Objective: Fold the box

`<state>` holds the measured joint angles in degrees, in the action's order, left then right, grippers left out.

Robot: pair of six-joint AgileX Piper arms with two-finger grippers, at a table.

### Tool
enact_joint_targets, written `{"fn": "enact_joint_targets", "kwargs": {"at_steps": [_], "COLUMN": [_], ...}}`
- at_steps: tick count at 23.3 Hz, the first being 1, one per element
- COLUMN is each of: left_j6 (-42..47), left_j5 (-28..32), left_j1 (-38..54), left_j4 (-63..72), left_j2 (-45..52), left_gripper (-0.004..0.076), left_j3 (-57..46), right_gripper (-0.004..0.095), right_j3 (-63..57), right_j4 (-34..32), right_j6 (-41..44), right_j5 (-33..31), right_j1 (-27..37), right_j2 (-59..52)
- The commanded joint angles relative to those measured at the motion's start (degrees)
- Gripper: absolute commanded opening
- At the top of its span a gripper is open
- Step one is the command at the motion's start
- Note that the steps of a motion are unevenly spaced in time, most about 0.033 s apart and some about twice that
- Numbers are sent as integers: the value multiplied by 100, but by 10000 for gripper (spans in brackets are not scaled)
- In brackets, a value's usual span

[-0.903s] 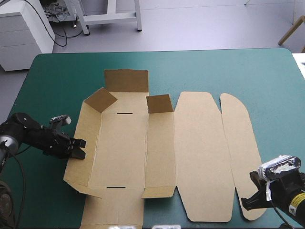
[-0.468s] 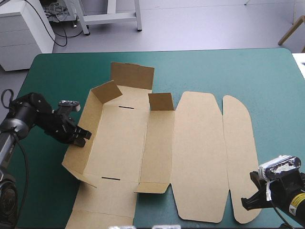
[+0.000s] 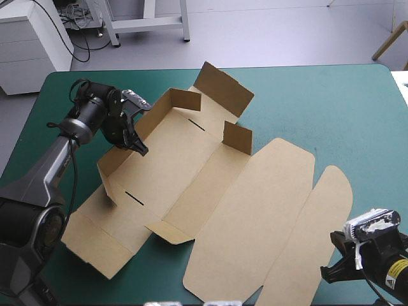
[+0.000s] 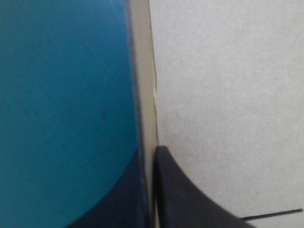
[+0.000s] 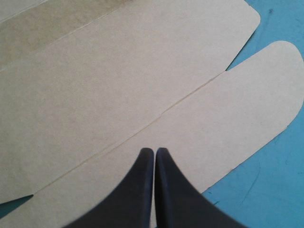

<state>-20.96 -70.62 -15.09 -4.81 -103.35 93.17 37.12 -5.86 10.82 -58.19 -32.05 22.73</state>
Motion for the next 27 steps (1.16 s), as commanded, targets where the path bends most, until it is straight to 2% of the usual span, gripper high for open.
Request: {"fn": "enact_joint_targets", "kwargs": {"at_steps": [1, 5, 12, 15, 21, 25, 27], "left_j6": [-3, -102, -950, -629, -114, 557, 1247], "left_j5": [-240, 143, 781, 1320, 1663, 2137, 2328], "left_j1": [-318, -677, -1510, -2016, -2744, -3207, -3492], "left_j4": [-759, -1697, -2252, -3020, -3670, -4463, -5322], "left_j2": [66, -72, -105, -113, -103, 26, 188], "left_gripper": [-10, -10, -10, -10, -10, -10, -10], "left_j3": [635, 795, 772, 642, 307, -190, -659], "right_gripper": [-4, -4, -4, -4, -4, -4, -4], "right_j3": [131, 131, 131, 131, 131, 131, 131], "right_j4": [-47, -57, -91, -91, -91, -91, -91], "right_j6": [-16, -16, -16, -16, -16, -16, -16], "right_j5": [389, 389, 389, 389, 389, 389, 389], "right_j1": [34, 34, 34, 34, 34, 34, 34], "right_j2": [53, 53, 53, 53, 53, 53, 53]}}
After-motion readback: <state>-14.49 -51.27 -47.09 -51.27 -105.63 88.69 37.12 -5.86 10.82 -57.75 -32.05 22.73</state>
